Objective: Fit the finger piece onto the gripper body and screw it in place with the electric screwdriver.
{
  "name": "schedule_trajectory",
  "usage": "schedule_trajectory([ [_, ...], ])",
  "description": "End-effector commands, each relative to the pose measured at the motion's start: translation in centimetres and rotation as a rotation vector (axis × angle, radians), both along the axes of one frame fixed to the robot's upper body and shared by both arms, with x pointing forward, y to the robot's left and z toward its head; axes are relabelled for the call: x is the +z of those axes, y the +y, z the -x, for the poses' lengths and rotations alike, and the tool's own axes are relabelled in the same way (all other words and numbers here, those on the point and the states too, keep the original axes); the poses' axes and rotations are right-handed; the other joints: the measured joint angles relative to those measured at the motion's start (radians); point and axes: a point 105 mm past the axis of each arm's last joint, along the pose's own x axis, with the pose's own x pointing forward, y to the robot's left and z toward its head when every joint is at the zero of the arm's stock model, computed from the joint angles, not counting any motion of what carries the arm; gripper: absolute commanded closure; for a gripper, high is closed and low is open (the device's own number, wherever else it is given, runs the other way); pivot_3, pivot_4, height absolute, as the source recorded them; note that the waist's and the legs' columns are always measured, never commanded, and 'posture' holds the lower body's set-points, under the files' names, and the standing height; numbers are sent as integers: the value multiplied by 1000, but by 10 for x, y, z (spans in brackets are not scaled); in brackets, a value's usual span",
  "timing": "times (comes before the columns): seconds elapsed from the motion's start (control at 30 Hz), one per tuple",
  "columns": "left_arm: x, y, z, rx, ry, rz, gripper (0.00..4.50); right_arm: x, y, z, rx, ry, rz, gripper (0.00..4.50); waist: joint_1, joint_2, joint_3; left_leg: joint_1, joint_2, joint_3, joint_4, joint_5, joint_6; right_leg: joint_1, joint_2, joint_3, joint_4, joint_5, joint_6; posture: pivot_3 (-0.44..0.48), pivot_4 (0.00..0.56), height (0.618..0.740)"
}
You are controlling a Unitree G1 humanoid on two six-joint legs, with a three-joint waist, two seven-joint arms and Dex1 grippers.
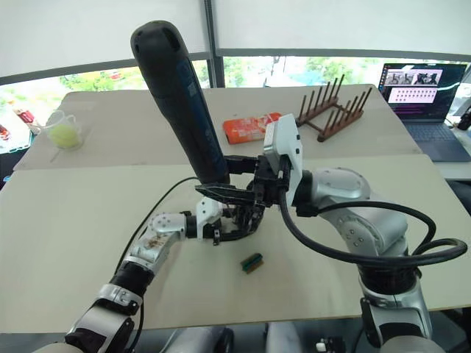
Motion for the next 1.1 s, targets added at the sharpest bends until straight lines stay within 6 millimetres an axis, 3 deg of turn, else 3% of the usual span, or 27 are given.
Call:
schedule_trajectory([
  [0.03,-3,-3,1,-14,5,-16,2228,12,3,6,26,-94,-22,2595,-1,0,0,0,0,0,0,0,0,0,0,0,0,0,0,0,150,740],
  [1.1,3,0,0,-10,0,-5,2228,-4,4,-2,13,-94,10,2595,-3,0,0,0,0,0,0,0,0,0,0,0,0,0,0,0,150,740],
])
